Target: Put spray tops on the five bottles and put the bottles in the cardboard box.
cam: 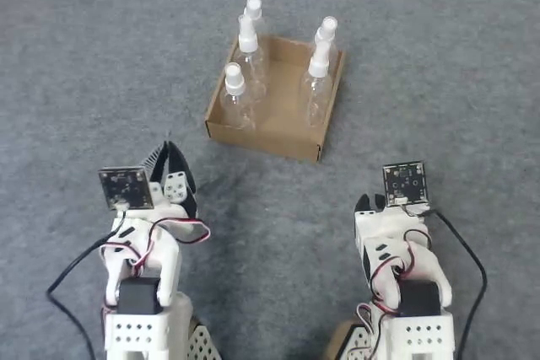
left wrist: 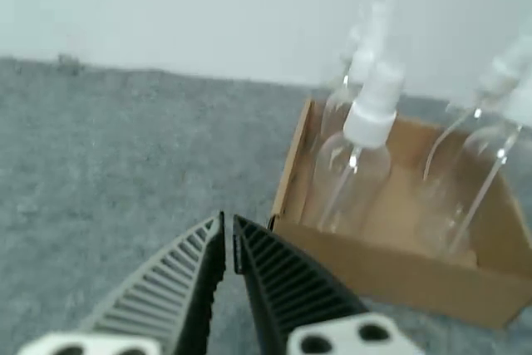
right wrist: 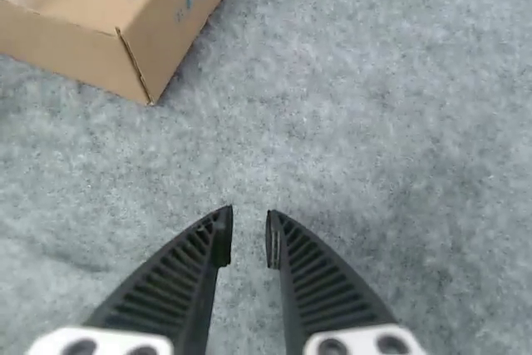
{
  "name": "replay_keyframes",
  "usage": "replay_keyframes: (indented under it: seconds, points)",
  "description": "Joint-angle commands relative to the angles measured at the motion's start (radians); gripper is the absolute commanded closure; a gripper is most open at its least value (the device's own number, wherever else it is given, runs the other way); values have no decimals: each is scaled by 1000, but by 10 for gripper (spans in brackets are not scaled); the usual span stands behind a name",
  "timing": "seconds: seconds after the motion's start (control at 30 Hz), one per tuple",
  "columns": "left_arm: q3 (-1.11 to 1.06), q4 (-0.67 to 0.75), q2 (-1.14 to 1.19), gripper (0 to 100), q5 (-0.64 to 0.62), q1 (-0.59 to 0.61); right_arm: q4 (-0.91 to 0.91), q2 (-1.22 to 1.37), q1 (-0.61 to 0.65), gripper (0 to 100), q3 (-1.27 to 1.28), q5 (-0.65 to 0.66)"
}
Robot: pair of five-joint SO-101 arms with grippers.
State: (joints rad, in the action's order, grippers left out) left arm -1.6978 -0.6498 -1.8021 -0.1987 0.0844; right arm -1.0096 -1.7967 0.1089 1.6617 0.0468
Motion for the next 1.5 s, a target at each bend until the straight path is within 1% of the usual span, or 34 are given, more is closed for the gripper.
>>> replay_keyframes:
  seconds: [0.0, 0.07, 0.2, 0.3, 0.47, 0.57, 0.67, 0.73, 0.83, 0.9, 1.47]
  points:
    - [13, -101, -20, 988, 9, 3, -8, -16, -10, 971, 21, -5]
    - [13, -167, -18, 988, 9, 3, -13, -8, -10, 971, 21, -5]
    - [13, -338, -18, 987, 11, 8, -128, -16, -7, 971, 21, -6]
    - [13, -437, -18, 987, 11, 51, -199, -16, -4, 970, 21, -9]
    - [13, -528, -18, 987, 12, 133, -300, -16, -10, 971, 21, -5]
    - [13, -555, -18, 987, 12, 183, -302, -18, -10, 971, 21, -5]
    - [13, -605, -18, 987, 14, 193, -302, -18, -10, 971, 21, -6]
    - [13, -614, -18, 987, 29, 193, -302, -18, -10, 971, 21, -5]
    - [13, -605, -18, 987, 107, 203, -302, -18, -10, 971, 21, -5]
    - [13, -606, -17, 987, 133, 216, -302, -18, -10, 971, 21, -5]
    - [13, -614, -18, 987, 132, 227, -302, -18, -10, 971, 21, -5]
